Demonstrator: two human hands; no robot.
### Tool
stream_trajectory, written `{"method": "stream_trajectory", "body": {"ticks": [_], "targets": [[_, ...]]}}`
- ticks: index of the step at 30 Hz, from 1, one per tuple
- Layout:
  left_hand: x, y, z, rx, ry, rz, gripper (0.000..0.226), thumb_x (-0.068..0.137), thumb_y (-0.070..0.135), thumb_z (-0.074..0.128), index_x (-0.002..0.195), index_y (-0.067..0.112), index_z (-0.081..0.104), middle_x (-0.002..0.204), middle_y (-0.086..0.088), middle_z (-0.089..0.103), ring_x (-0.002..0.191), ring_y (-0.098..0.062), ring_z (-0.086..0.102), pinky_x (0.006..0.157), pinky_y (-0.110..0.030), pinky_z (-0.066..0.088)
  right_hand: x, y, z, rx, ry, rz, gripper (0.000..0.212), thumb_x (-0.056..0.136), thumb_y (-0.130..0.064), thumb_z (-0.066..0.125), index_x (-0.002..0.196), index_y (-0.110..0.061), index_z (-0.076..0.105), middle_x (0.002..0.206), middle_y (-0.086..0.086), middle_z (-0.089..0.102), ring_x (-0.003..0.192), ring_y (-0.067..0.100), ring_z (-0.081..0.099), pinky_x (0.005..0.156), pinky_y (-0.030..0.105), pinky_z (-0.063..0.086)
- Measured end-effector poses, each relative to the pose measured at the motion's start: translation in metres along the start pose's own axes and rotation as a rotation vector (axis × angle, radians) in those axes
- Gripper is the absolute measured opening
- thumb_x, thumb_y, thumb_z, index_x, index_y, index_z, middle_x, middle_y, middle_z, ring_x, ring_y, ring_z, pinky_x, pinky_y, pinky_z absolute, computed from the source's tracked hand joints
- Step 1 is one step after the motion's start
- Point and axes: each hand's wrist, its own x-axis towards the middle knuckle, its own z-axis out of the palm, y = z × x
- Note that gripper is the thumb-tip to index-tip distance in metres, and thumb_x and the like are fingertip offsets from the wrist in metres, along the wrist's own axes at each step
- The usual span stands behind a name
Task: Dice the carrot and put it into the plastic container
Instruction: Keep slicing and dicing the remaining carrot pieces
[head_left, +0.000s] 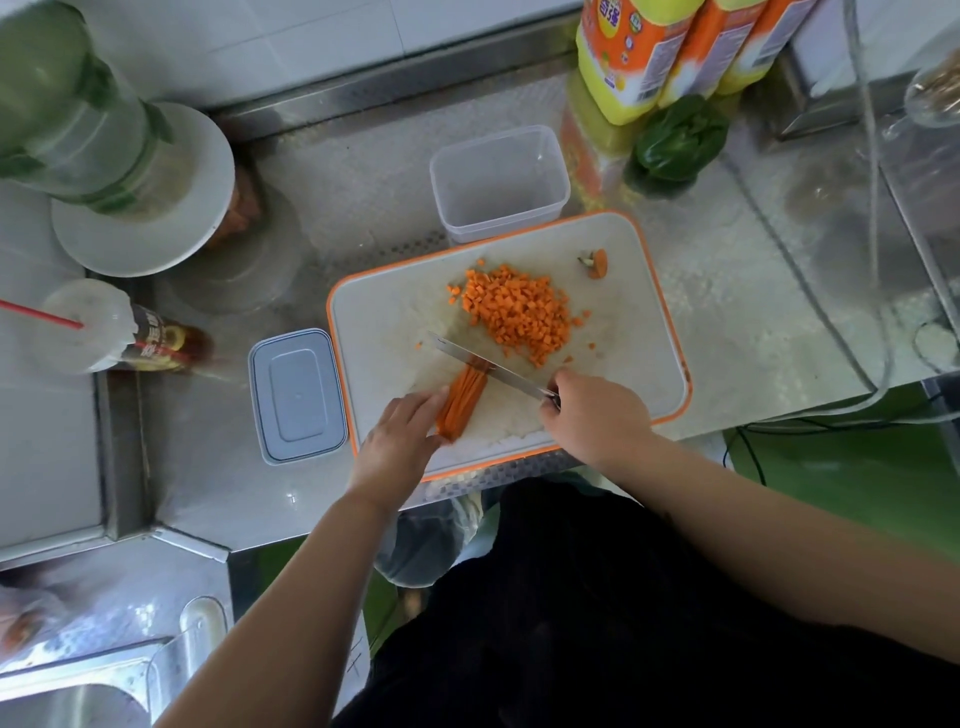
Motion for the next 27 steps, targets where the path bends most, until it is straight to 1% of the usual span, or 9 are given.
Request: {"method": "stream_trajectory", "body": {"ticks": [4, 7, 9, 11, 14, 18, 22, 25, 27], "targets": [[0.004, -0.004, 0.0, 0.019, 0.038, 0.049, 0.056, 0.075, 0.01, 0.079, 0.128, 0.01, 0.06, 0.118, -0.006, 0.063, 0.108, -0.027, 0.055, 0.083, -0.047, 0.055, -0.003, -0.004, 0.003, -0.021, 0.004, -0.028, 0.021, 0.096, -0.03, 0.043, 0.104, -0.015, 0.055, 0.083, 0.003, 0.061, 0.075, 0.028, 0.058, 0.062, 0.031, 0.044], [0.005, -0.005, 0.001, 0.029, 0.071, 0.078, 0.052, 0.073, 0.01, 0.081, 0.122, 0.01, 0.063, 0.114, -0.005, 0.064, 0.104, -0.026, 0.056, 0.078, -0.048, 0.058, -0.006, -0.007, 0.006, -0.038, 0.012, -0.044, 0.02, 0.097, -0.029, 0.042, 0.103, -0.014, 0.052, 0.078, 0.002, 0.055, 0.069, 0.027, 0.053, 0.058, 0.03, 0.038], [0.003, -0.005, 0.0, 0.011, 0.052, 0.076, 0.052, 0.077, 0.023, 0.078, 0.125, 0.011, 0.061, 0.119, -0.004, 0.062, 0.109, -0.023, 0.052, 0.084, -0.048, 0.055, -0.007, -0.008, 0.006, -0.035, 0.021, -0.042, 0.019, 0.097, -0.029, 0.041, 0.102, -0.014, 0.051, 0.075, 0.001, 0.053, 0.067, 0.026, 0.052, 0.057, 0.031, 0.038], [0.0, -0.003, -0.001, -0.022, -0.016, 0.031, 0.063, 0.078, 0.048, 0.069, 0.129, 0.013, 0.057, 0.123, -0.001, 0.057, 0.115, -0.02, 0.047, 0.093, -0.041, 0.047, -0.008, -0.008, 0.005, -0.023, 0.045, -0.042, 0.018, 0.098, -0.029, 0.041, 0.101, -0.013, 0.05, 0.073, 0.001, 0.053, 0.065, 0.026, 0.052, 0.056, 0.031, 0.038], [0.003, 0.014, 0.003, -0.111, 0.046, -0.129, 0.067, 0.078, 0.066, 0.057, 0.121, 0.014, 0.058, 0.115, 0.0, 0.057, 0.11, -0.019, 0.049, 0.091, -0.035, 0.044, -0.007, -0.008, 0.004, -0.005, 0.07, -0.035, 0.018, 0.098, -0.028, 0.041, 0.101, -0.013, 0.049, 0.071, 0.001, 0.053, 0.063, 0.027, 0.051, 0.055, 0.032, 0.039], [0.015, 0.037, 0.017, -0.187, 0.197, -0.243, 0.044, 0.082, 0.04, 0.072, 0.11, 0.009, 0.059, 0.11, -0.006, 0.055, 0.105, -0.022, 0.048, 0.086, -0.036, 0.045, -0.007, -0.011, 0.002, 0.006, 0.083, -0.066, 0.019, 0.098, -0.028, 0.04, 0.104, -0.012, 0.048, 0.071, 0.002, 0.052, 0.065, 0.029, 0.052, 0.054, 0.033, 0.036], [0.022, 0.038, 0.027, -0.155, 0.359, -0.126, 0.024, 0.088, 0.027, 0.066, 0.089, 0.004, 0.062, 0.096, -0.009, 0.058, 0.091, -0.021, 0.045, 0.076, -0.026, 0.039, -0.008, -0.019, 0.003, -0.046, 0.044, -0.129, 0.02, 0.1, -0.027, 0.038, 0.109, -0.012, 0.048, 0.073, 0.003, 0.05, 0.066, 0.03, 0.05, 0.055, 0.033, 0.031], [0.025, 0.032, 0.03, -0.157, 0.361, -0.049, 0.013, 0.085, 0.014, 0.071, 0.081, 0.003, 0.065, 0.092, -0.006, 0.061, 0.087, -0.02, 0.046, 0.072, -0.026, 0.04, -0.008, -0.021, 0.005, -0.053, 0.036, -0.135, 0.02, 0.1, -0.025, 0.039, 0.109, -0.011, 0.05, 0.074, 0.004, 0.052, 0.068, 0.031, 0.052, 0.056, 0.033, 0.032], [0.026, 0.029, 0.033, -0.155, 0.357, -0.016, 0.01, 0.085, 0.012, 0.072, 0.082, 0.003, 0.067, 0.092, -0.006, 0.063, 0.086, -0.02, 0.048, 0.071, -0.025, 0.041, -0.007, -0.021, 0.005, -0.071, 0.014, -0.127, 0.018, 0.099, -0.022, 0.04, 0.108, -0.011, 0.051, 0.072, 0.003, 0.049, 0.065, 0.029, 0.048, 0.054, 0.033, 0.031]]}}
